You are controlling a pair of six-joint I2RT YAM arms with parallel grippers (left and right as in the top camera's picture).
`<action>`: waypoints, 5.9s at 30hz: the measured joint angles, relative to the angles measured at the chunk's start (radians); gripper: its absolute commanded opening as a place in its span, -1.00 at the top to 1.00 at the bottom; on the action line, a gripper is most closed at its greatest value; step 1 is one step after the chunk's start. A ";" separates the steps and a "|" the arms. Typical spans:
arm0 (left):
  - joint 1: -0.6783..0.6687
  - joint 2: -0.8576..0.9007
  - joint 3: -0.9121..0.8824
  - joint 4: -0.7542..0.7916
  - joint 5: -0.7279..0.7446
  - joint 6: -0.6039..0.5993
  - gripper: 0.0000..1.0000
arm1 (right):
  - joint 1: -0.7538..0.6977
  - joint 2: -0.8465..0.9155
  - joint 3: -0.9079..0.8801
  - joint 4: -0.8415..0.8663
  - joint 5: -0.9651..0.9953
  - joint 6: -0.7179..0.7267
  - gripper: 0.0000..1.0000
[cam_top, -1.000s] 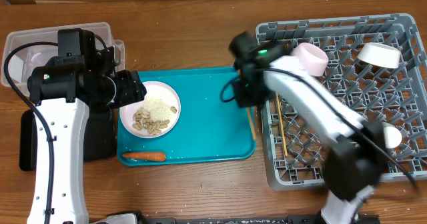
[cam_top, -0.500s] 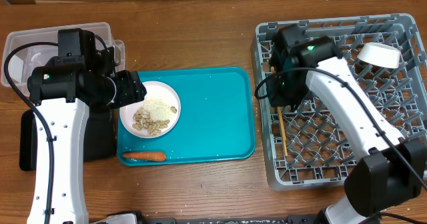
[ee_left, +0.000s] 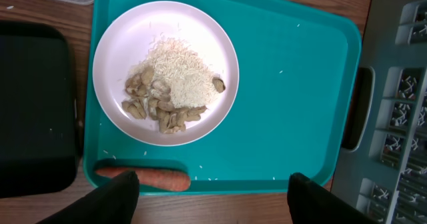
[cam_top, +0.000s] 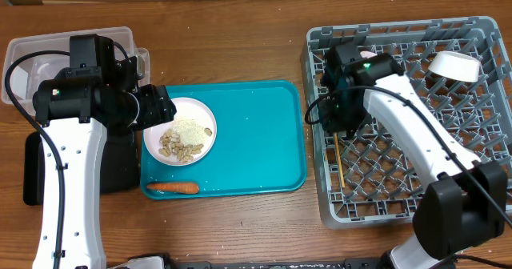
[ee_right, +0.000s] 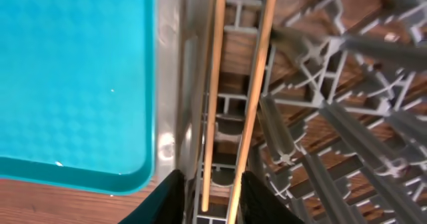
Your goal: Sort waste into correct bins and load items into the dishwasher
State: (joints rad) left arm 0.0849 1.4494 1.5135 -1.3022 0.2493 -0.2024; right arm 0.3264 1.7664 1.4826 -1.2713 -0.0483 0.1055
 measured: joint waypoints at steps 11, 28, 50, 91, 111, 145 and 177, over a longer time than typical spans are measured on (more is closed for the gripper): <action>-0.105 0.002 -0.005 0.055 0.000 0.000 -0.61 | -0.301 -0.245 0.123 -0.059 -0.042 0.025 -0.11; -0.288 0.327 -0.055 0.246 -0.023 -0.067 -0.65 | -0.486 -0.251 0.124 -0.121 -0.140 0.024 -0.11; -0.304 0.583 -0.055 0.386 -0.004 -0.214 -0.63 | -0.486 -0.251 0.124 -0.121 -0.147 0.025 -0.11; -0.393 0.584 -0.120 0.365 -0.198 -0.219 -0.04 | -0.486 -0.251 0.124 -0.130 -0.164 0.024 -0.11; -0.391 0.584 -0.126 0.368 -0.228 -0.217 0.72 | -0.486 -0.251 0.124 -0.154 -0.173 0.024 -0.11; -0.393 0.577 -0.126 0.286 -0.292 -0.218 0.92 | -0.486 -0.251 0.124 -0.225 -0.160 0.024 -0.10; -0.435 0.600 0.084 0.052 -0.386 -0.225 0.92 | -0.486 -0.251 0.124 -0.225 -0.153 0.024 -0.11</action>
State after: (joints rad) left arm -0.3496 2.0491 1.5978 -1.2499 -0.1364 -0.4278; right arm -0.1600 1.5158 1.6062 -1.4963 -0.2008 0.1295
